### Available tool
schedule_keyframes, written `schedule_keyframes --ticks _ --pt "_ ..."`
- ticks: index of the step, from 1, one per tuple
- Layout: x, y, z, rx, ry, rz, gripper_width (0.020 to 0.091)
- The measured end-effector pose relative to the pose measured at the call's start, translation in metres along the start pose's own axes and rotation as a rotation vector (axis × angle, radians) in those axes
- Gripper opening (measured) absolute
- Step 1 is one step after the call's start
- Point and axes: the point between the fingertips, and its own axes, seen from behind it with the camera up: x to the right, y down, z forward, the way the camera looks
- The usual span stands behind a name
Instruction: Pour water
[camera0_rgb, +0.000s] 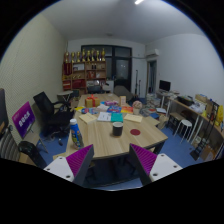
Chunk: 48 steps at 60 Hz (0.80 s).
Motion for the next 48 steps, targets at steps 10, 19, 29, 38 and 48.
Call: schedule_keyframes --ticks 10,19,29,38,48 --pt "-0.013 -0.001 0.01 0.006 -0.02 0.005 0.0814" --pt "-0.036 -0.007 0.018 0.034 -0.054 -0.029 0.0813" --pt "-0.09 -0.002 0.041 0.113 -0.161 -0.088 0.0814" --pt "-0.143 0.028 0.101 0.111 -0.219 -0.088 0.0812" --pt "-0.192 0.048 0.193 0.121 -0.237 -0.043 0.0813"
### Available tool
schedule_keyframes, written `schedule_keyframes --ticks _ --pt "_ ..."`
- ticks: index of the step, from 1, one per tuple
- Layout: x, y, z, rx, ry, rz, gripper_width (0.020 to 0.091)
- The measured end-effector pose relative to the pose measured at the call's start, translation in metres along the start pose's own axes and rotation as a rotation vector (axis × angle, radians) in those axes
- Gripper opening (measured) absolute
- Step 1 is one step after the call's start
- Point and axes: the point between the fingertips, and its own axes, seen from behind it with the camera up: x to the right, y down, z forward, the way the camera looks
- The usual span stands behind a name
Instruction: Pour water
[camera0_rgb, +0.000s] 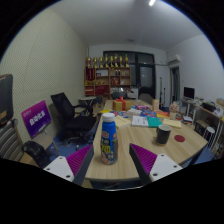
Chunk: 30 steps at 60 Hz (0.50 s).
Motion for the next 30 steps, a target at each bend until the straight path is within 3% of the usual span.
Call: schedule_keyframes --ticks 25,29,30 --pt "-0.013 0.017 0.175 0.033 -0.006 -0.017 0.0816" --pt "-0.017 0.02 0.185 0.028 -0.017 -0.043 0.0549" --pt "-0.017 0.018 0.185 0.043 -0.017 -0.044 0.0546"
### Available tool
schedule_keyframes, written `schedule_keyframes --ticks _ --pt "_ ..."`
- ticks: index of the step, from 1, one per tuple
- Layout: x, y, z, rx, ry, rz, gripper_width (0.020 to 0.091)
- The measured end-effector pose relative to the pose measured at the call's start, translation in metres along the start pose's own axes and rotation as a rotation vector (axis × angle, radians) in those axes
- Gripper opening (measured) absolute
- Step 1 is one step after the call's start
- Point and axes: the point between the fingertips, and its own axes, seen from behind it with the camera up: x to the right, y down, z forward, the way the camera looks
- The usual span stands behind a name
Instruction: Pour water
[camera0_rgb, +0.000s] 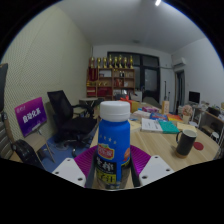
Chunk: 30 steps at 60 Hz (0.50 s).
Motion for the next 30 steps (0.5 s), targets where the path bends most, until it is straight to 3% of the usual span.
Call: schedule_keyframes --ticks 8,13,21,30 --pt "0.004 0.0 0.002 0.037 -0.036 -0.043 0.0545" --pt "0.003 0.003 0.006 0.014 -0.057 -0.045 0.0544" --pt "0.0 0.001 0.01 -0.07 -0.141 0.018 0.0469" --pt "0.031 -0.073 0.02 -0.029 -0.238 0.416 0.0448"
